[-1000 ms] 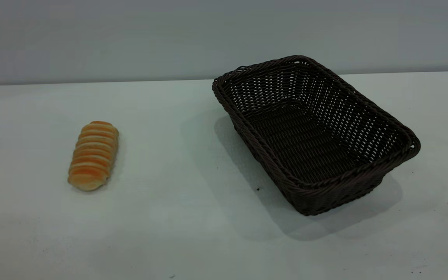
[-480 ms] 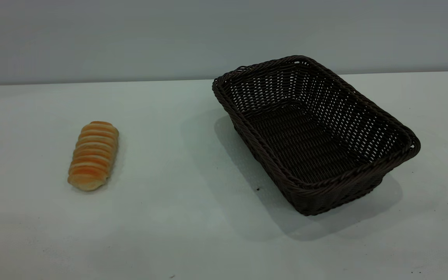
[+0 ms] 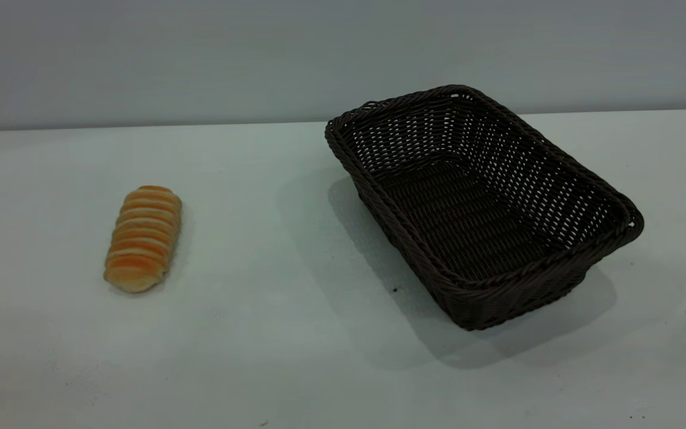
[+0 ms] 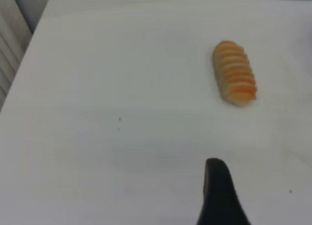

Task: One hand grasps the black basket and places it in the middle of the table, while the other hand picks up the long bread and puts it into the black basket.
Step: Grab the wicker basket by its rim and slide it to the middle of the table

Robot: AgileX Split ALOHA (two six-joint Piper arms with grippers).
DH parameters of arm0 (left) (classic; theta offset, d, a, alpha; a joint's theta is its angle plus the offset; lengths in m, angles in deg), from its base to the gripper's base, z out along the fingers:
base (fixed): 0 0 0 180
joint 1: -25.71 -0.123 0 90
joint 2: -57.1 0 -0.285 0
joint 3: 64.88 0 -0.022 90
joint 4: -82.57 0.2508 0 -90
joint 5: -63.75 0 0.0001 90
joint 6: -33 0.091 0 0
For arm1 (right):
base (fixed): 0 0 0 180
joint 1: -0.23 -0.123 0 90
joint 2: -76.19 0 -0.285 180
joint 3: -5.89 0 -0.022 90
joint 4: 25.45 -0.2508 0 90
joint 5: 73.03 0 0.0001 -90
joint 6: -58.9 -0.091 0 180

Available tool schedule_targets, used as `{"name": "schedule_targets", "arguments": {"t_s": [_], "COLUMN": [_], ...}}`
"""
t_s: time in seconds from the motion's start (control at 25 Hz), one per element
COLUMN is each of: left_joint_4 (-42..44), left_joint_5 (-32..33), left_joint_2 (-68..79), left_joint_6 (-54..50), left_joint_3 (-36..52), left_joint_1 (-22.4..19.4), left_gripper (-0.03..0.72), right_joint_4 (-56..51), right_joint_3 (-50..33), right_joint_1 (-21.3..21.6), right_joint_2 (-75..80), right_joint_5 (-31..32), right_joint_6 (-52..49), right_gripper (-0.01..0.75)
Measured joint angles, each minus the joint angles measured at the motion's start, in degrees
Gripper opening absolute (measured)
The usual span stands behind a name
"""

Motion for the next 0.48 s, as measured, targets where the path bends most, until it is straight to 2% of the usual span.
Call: {"name": "schedule_targets", "arguments": {"t_s": [0.24, 0.48], "left_joint_4": [0.1, 2.3], "left_joint_5": [-4.3, -8.5], "left_joint_2": [11.8, 21.7], "left_joint_6": [-0.8, -4.3], "left_joint_3": [0.0, -2.2], "left_joint_1": [0.0, 0.1], "left_gripper": [0.495, 0.495], "right_joint_4": [-13.6, -20.2], "right_joint_3": [0.9, 0.9], "right_joint_1": [0.0, 0.0], "right_joint_2": [18.4, 33.8], "right_joint_5": [-5.9, -12.2], "right_joint_6": [6.6, 12.5], "right_gripper": [0.457, 0.485]}}
